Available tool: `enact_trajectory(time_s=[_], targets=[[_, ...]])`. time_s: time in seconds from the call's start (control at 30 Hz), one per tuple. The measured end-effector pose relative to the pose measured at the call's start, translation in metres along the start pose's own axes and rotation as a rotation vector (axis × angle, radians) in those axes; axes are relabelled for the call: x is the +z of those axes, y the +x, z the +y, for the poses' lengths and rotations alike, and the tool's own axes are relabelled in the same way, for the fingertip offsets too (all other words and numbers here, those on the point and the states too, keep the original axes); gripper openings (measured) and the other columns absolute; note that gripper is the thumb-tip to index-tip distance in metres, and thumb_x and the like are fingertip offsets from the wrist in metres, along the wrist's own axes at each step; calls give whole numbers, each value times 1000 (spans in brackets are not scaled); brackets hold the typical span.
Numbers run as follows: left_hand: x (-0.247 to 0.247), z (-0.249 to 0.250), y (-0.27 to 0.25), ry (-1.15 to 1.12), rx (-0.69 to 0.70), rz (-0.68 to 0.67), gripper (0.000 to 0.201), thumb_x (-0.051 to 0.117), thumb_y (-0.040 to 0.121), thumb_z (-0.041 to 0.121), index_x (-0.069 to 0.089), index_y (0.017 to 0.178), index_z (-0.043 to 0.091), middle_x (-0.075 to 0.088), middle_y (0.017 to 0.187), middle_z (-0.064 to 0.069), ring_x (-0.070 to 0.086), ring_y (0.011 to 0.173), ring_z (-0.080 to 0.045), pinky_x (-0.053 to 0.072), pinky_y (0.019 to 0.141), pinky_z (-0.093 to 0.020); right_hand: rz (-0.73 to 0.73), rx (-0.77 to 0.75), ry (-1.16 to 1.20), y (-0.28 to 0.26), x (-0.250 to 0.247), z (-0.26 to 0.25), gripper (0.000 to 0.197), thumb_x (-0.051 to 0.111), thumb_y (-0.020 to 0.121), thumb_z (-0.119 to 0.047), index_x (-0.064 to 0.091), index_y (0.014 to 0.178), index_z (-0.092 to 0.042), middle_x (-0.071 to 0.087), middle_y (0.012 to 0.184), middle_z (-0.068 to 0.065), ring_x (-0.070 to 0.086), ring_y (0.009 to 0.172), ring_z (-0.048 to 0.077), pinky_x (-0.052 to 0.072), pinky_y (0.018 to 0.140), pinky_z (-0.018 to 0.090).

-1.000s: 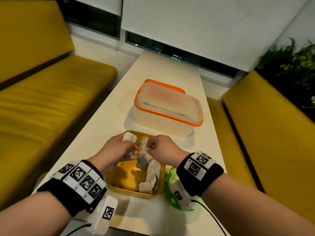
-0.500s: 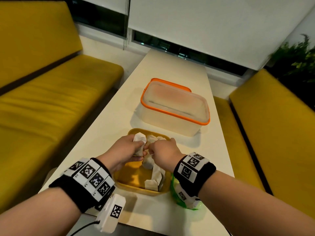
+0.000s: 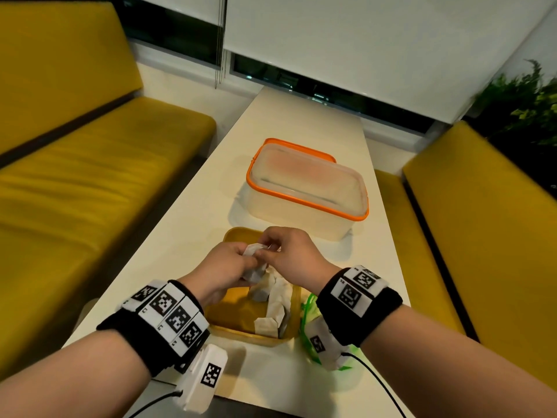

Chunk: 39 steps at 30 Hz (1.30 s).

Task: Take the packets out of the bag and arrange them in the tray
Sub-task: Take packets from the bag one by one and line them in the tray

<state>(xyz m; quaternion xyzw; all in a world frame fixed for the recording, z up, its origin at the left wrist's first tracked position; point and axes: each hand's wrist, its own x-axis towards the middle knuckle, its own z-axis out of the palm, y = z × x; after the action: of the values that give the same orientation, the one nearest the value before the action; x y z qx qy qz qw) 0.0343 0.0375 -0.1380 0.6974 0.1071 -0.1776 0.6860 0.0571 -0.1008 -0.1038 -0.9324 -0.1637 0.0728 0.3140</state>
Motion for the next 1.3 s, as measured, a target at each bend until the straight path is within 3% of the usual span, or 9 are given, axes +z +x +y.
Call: enact_trajectory(time_s=[0.13,0.3,0.43,0.6,0.8,1.0,1.07,1.17,1.3], targets=[[2,1,-2,-50,23,12,5,68,85,10,67,90,9,69,81,-8,67,71,-17,58,62,-28,76,52,50,2,3,1,11,67,82,-13,67,93,-16,62,81,-3,57,77,12,40,61,11],[-3,0,-3,-119,-32,-52,21,53,96,17,65,103,2,68,99,-18,67,86,-24,60,70,-31,76,81,-12,4,1,5,14,65,85,-15,68,98,-14,59,82,-3,54,78,12,37,63,17],[-8,1,-4,-116,8,50,19,49,98,22,63,101,9,68,97,-9,66,89,-21,56,78,-33,-106,75,-134,2,0,9,9,65,86,-18,69,93,-14,59,84,-1,52,79,14,37,65,23],[-9,2,-5,-172,29,88,20,47,98,20,60,110,10,70,101,-11,69,93,-22,56,78,-31,-246,141,-272,3,17,15,6,66,85,-21,66,90,-23,60,89,-4,57,88,19,49,79,32],[-10,-2,-6,-111,-5,30,18,46,99,19,63,102,11,69,102,-12,68,96,-23,56,80,-32,-245,141,-440,2,23,14,7,61,87,-29,55,82,-29,61,92,-5,52,97,20,30,85,39],[-9,-6,-4,-42,-25,14,15,52,96,14,64,103,8,69,103,-15,68,96,-22,58,77,-31,-275,122,-502,3,24,11,7,56,89,-23,56,92,-29,61,97,-6,54,106,23,29,93,43],[-9,-6,-4,-47,-30,11,13,51,96,12,63,101,9,69,103,-14,68,98,-24,58,79,-31,-210,156,-463,5,17,10,23,50,87,-15,62,101,-29,64,106,-4,54,107,22,31,94,42],[-8,-6,-4,-82,-34,-8,13,51,96,8,64,98,10,69,101,-12,68,95,-24,57,79,-31,-29,144,-138,8,2,3,23,52,85,-14,66,101,-23,66,101,-3,58,100,19,43,85,29],[-2,-6,-5,-48,-34,-64,21,46,92,-3,64,94,8,68,88,-10,68,83,-17,56,75,-27,-87,16,-34,2,1,-8,14,65,83,-23,67,96,-17,59,81,-7,53,76,11,39,63,21]])
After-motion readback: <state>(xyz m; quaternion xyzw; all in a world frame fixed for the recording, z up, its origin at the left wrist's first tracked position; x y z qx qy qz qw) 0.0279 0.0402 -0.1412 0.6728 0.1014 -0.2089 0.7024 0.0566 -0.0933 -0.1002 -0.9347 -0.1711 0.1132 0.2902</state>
